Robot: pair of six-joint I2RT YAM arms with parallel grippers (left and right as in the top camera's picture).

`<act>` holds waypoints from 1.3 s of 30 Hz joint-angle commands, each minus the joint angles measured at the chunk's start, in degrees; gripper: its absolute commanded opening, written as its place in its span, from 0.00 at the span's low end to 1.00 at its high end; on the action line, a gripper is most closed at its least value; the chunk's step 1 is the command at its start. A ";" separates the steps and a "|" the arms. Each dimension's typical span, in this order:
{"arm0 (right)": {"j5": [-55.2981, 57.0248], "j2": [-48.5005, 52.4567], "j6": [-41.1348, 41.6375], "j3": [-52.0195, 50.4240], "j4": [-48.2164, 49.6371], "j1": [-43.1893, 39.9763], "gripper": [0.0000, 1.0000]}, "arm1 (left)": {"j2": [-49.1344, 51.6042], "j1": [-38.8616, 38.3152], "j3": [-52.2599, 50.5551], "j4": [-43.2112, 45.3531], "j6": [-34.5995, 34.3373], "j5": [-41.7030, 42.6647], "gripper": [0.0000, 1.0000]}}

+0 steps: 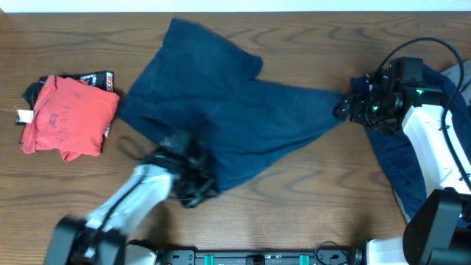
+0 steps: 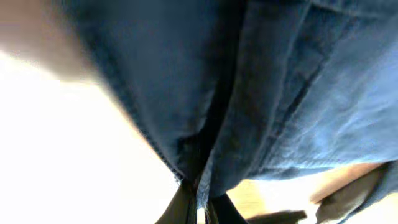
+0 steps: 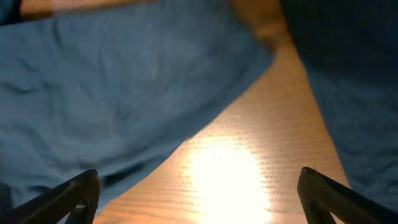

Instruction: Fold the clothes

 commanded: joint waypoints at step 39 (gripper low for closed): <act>-1.11 -9.62 9.90 16.79 4.98 -2.69 0.01 | -9.70 18.01 39.19 -17.53 33.24 -10.40 0.06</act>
